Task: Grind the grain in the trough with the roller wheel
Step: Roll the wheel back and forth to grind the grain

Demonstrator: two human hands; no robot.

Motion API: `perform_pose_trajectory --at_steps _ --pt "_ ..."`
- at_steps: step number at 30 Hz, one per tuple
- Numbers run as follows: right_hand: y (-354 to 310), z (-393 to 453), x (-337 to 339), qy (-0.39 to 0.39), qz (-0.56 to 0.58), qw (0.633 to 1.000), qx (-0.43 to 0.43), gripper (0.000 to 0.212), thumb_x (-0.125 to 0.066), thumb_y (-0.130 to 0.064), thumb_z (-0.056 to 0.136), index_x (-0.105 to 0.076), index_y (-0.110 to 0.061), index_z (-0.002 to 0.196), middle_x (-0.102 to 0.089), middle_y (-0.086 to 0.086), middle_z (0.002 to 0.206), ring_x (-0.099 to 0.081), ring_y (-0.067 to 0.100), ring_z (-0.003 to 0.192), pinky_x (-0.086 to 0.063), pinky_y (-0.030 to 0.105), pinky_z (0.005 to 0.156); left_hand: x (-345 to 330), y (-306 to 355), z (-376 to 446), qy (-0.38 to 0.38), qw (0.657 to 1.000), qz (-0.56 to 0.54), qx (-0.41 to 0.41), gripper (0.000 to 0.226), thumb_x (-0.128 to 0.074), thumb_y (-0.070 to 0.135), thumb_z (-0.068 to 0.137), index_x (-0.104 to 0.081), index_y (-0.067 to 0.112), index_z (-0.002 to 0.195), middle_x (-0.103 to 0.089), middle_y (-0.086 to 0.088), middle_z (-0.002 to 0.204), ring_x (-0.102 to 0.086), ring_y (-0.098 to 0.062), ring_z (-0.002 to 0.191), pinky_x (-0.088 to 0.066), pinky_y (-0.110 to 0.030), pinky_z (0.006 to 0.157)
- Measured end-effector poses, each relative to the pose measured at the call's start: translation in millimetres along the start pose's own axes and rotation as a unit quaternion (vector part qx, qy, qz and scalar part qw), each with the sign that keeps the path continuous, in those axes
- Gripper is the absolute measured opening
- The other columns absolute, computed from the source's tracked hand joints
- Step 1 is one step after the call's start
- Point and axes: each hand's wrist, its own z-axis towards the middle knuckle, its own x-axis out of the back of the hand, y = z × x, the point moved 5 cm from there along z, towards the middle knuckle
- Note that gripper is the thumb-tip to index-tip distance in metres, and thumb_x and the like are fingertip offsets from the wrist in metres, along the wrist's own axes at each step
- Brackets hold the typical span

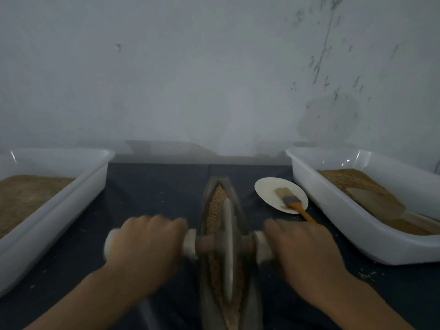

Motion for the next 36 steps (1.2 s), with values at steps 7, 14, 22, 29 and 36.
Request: perform_pose_trajectory --at_steps 7,14,22,29,36 --pt "0.9 18.3 -10.2 -0.044 -0.035 0.998 0.009 0.029 -0.078 -0.026 0.07 -0.053 -0.024 0.084 -0.062 -0.003 0.075 -0.06 0.015 0.062 -0.048 0.031 0.052 -8.0 -4.7 7.6 0.02 0.999 0.012 0.021 0.029 -0.049 0.051 0.083 -0.027 0.036 0.074 -0.039 0.011 0.067 -0.042 -0.012 0.063 -0.03 -0.029 0.059" --pt "16.1 68.2 -32.1 -0.052 -0.047 0.997 -0.027 0.018 -0.06 -0.029 0.089 -0.048 -0.021 0.1 -0.065 0.0 0.095 -0.061 0.021 0.081 -0.043 0.032 0.064 -13.6 -6.1 61.6 0.054 0.998 -0.004 0.027 0.017 -0.052 0.04 0.088 -0.04 0.03 0.081 -0.059 0.007 0.083 -0.059 -0.019 0.076 -0.038 -0.03 0.063" --pt "-6.3 -12.3 18.6 0.008 -0.012 1.0 0.013 0.057 -0.091 -0.028 0.015 -0.052 -0.025 0.058 -0.048 -0.005 0.045 -0.045 0.011 0.033 -0.025 0.024 0.033 11.4 0.2 -24.5 0.071 0.997 0.022 -0.032 0.047 -0.06 0.062 0.069 -0.019 0.037 0.066 -0.029 0.012 0.06 -0.04 -0.007 0.059 -0.027 -0.028 0.057" --pt "13.6 42.0 -26.6 -0.026 -0.027 0.999 -0.008 0.024 -0.071 -0.034 0.078 -0.051 -0.025 0.089 -0.065 -0.003 0.081 -0.062 0.018 0.07 -0.051 0.035 0.058 -8.6 -6.5 41.8 0.046 0.999 0.0 0.021 0.024 -0.051 0.046 0.085 -0.033 0.032 0.077 -0.054 0.01 0.078 -0.058 -0.016 0.074 -0.035 -0.029 0.061" --pt "14.3 42.9 -26.4 -0.045 -0.005 0.999 -0.027 0.023 -0.069 -0.033 0.08 -0.049 -0.026 0.09 -0.065 -0.004 0.084 -0.061 0.015 0.072 -0.051 0.032 0.062 -7.2 -3.4 43.9 0.06 0.998 -0.003 0.002 0.024 -0.054 0.041 0.085 -0.033 0.032 0.08 -0.059 0.009 0.086 -0.057 -0.016 0.075 -0.035 -0.03 0.063"
